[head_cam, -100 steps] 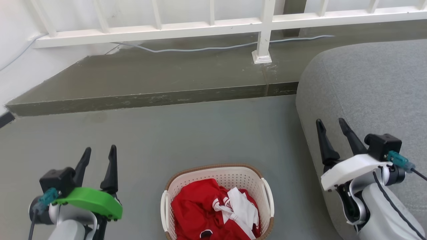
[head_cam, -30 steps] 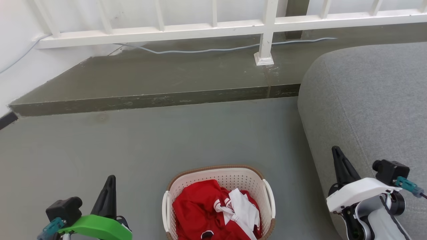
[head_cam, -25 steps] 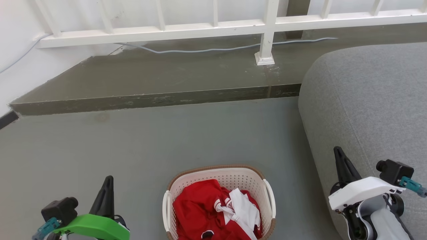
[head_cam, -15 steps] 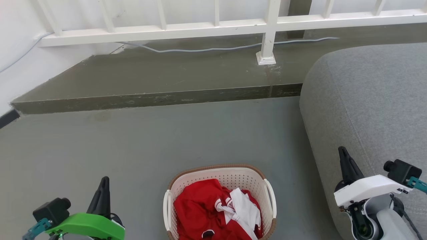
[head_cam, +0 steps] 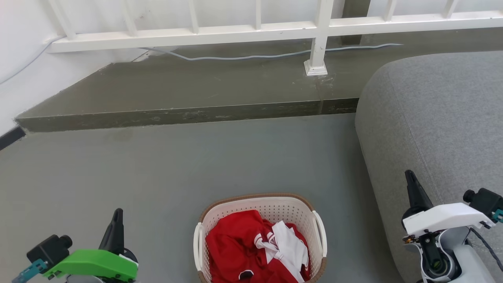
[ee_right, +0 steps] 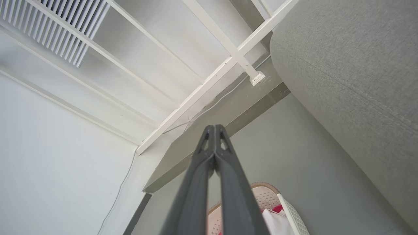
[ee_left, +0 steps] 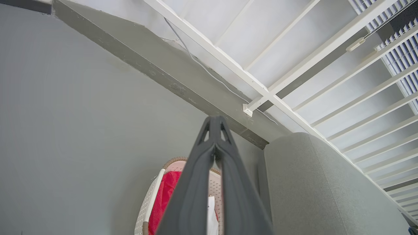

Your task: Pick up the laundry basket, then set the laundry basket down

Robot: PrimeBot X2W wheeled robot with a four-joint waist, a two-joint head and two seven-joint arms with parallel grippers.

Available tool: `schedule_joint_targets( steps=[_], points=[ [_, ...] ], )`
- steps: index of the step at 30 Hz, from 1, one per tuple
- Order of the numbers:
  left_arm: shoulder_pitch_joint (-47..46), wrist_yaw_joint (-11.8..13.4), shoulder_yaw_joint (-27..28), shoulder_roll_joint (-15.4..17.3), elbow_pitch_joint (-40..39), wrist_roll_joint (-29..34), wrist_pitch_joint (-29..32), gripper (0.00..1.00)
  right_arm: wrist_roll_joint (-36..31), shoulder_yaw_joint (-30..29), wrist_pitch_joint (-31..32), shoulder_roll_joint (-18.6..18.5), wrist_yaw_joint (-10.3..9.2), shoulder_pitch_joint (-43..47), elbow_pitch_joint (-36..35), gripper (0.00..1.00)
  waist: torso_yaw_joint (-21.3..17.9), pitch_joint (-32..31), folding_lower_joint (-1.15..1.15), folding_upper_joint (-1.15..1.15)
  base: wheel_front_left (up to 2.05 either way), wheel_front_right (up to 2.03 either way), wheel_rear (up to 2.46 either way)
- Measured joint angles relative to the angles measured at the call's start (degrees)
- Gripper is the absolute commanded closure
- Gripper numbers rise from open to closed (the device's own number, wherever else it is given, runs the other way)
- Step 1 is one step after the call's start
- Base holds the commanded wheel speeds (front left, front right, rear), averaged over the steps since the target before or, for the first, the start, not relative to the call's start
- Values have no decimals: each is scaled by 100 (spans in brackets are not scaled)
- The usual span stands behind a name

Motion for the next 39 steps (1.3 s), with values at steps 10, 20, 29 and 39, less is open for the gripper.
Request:
schedule_joint_targets(
  steps=[10,20,29,39],
  points=[
    [-97,-3,141,-34,19,-648,207,100,678,-175,196,33,15,-5,-36,100,32,14,0,0,0,0,0],
    [-184,-52,305,-70,46,-1345,411,100,1417,-366,409,76,77,-55,-86,100,67,30,0,0,0,0,0],
    [-232,-54,460,-115,66,-2006,598,100,2096,-537,592,99,91,-61,-129,100,99,44,0,0,0,0,0],
    [-300,-93,603,-143,88,-2606,803,100,2772,-703,771,134,135,-65,-166,100,130,58,0,0,0,0,0]
  ],
)
